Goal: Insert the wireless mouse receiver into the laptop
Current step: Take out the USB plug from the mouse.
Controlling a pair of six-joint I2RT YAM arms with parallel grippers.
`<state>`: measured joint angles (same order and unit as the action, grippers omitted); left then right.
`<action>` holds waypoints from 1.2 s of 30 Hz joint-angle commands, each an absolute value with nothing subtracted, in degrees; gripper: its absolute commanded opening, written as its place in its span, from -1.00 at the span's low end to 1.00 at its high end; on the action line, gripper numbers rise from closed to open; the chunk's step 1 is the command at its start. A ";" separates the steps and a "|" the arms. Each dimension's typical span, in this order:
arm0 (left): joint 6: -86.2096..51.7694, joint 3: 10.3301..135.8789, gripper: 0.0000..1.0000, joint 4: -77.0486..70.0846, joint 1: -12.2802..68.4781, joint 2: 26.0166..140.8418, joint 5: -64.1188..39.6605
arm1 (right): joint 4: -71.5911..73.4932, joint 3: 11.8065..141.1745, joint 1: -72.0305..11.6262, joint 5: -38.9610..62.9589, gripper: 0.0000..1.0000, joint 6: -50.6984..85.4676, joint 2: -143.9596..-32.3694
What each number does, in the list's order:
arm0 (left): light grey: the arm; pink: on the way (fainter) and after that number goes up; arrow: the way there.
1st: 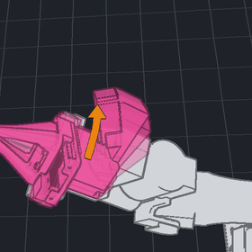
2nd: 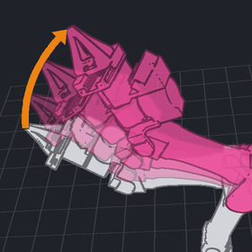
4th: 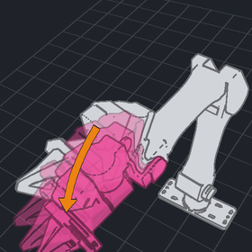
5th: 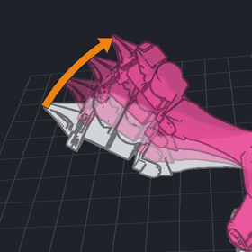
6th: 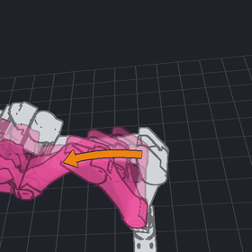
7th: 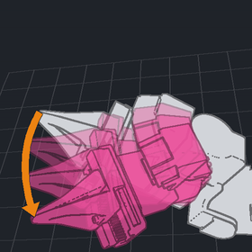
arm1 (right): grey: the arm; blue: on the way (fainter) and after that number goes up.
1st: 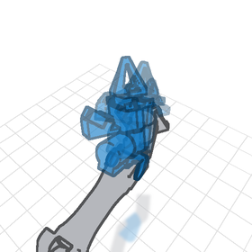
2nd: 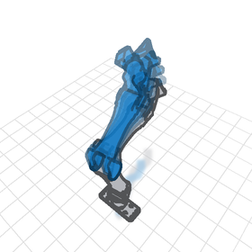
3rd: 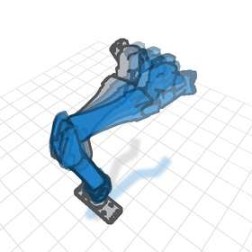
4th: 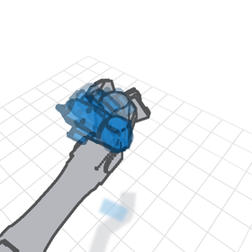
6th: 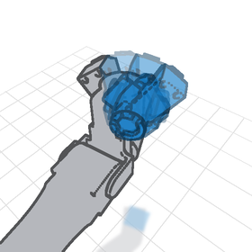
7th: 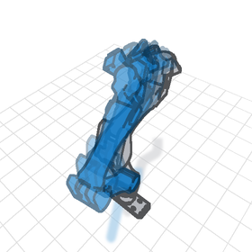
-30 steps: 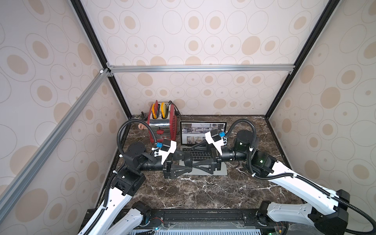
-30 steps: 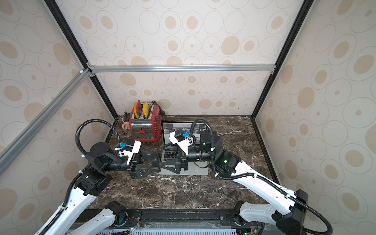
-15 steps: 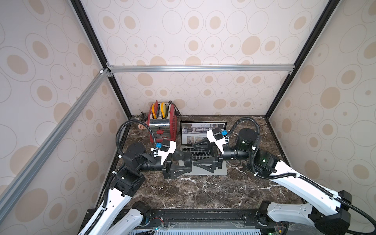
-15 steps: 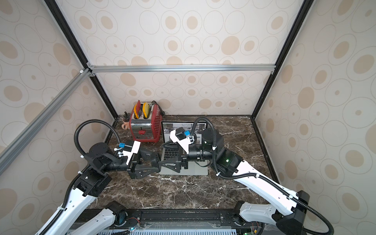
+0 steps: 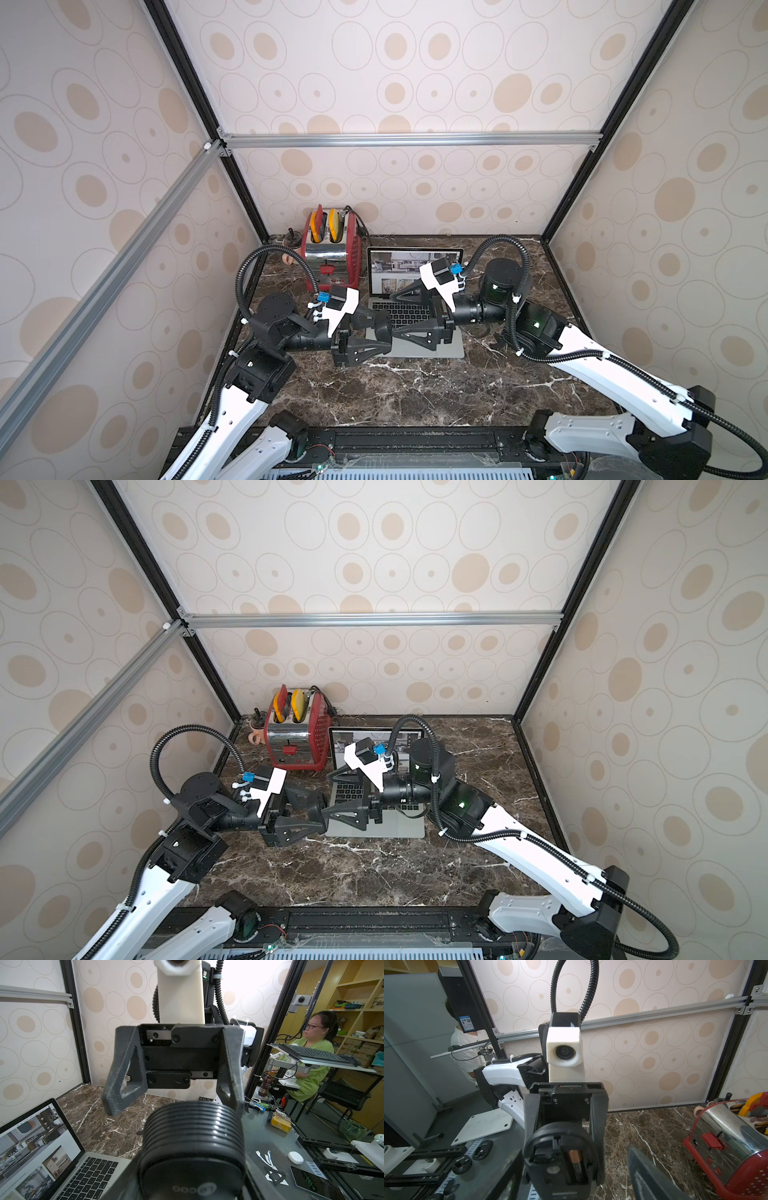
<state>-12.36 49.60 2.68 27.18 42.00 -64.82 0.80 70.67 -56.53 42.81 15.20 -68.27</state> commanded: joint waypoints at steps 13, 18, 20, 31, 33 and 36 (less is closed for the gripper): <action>-12.80 49.76 -1.00 0.92 27.58 41.13 -65.39 | -0.26 73.75 -56.85 42.83 0.38 13.94 -69.70; -12.91 49.83 -1.00 0.90 27.55 40.89 -65.48 | -1.56 74.07 -56.82 41.96 0.28 13.22 -70.31; -12.92 49.83 -1.00 0.97 27.57 40.87 -65.48 | -1.84 73.83 -56.78 41.45 0.28 12.92 -70.42; -12.52 49.83 -1.00 1.23 27.54 40.78 -65.52 | -6.22 73.94 -56.79 36.28 0.27 10.94 -70.49; -12.50 49.86 -1.00 1.23 27.56 40.78 -65.48 | -7.19 73.98 -56.81 34.97 0.26 10.47 -70.27; -12.49 49.83 -1.00 1.23 27.57 40.69 -65.56 | -8.29 73.83 -56.84 33.37 0.24 9.94 -69.96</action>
